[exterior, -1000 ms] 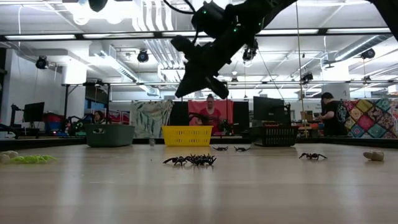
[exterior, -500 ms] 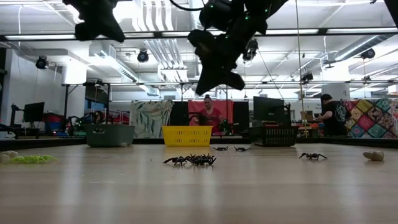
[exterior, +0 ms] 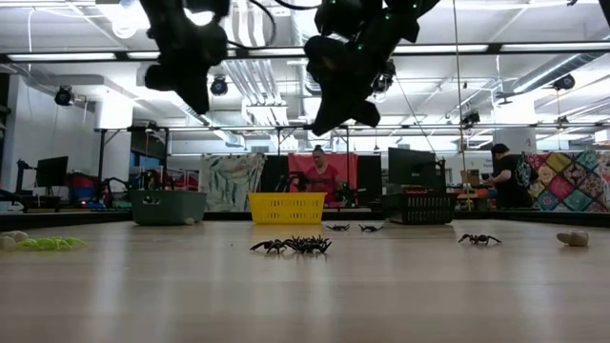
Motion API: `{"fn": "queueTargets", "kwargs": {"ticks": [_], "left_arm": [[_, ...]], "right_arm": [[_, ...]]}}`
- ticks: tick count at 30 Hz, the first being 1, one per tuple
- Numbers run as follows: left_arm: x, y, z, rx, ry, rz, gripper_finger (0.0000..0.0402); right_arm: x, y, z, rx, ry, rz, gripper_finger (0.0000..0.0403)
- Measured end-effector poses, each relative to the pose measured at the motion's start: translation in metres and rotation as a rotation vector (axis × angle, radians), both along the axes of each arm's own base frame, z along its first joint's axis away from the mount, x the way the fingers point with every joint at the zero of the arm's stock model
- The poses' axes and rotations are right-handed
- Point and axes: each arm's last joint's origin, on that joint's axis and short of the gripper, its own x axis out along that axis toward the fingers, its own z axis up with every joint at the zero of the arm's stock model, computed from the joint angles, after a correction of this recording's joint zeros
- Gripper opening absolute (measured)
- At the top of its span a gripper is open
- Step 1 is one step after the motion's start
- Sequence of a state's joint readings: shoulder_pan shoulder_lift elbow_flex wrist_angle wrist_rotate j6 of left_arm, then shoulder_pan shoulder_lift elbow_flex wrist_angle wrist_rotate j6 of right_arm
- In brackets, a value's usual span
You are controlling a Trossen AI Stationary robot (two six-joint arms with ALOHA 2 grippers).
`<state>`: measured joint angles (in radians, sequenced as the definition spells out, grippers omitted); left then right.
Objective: Sort Halloween decoration
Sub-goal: Put the gray skull toy into the blue bin
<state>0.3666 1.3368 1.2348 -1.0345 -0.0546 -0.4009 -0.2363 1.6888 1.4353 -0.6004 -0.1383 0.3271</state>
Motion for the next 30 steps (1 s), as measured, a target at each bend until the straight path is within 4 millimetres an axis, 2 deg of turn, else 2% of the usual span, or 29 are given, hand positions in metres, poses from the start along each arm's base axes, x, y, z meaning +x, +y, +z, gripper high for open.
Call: {"fn": "queueTargets", "kwargs": {"ticks": [4,7,11,16,21,25,30], "left_arm": [[0.022,0.009,-0.011,0.102,0.134,-0.299,0.0035],[0.029,0.010,-0.023,0.139,0.223,-0.502,0.0035],[0.022,0.007,-0.039,0.179,0.211,-0.566,0.0015],[-0.006,-0.008,-0.044,0.247,0.001,-0.418,0.0003],[-0.037,-0.023,-0.031,0.319,-0.179,-0.139,0.0001],[-0.059,-0.030,-0.008,0.312,-0.362,0.010,0.0000],[-0.082,-0.034,0.023,0.349,-0.538,0.216,0.0000]], "right_arm": [[0.000,0.000,0.000,-0.006,0.005,0.009,0.0009],[-0.002,0.000,-0.001,0.002,0.023,0.005,0.0009],[-0.005,0.002,-0.001,0.016,0.051,-0.003,0.0009],[-0.001,0.005,-0.002,-0.029,0.022,0.056,0.0009],[0.023,0.000,-0.010,-0.170,-0.126,0.175,0.0009],[0.047,-0.007,-0.015,-0.290,-0.299,0.216,0.0009],[0.073,-0.012,-0.021,-0.466,-0.380,0.241,0.0009]]}}
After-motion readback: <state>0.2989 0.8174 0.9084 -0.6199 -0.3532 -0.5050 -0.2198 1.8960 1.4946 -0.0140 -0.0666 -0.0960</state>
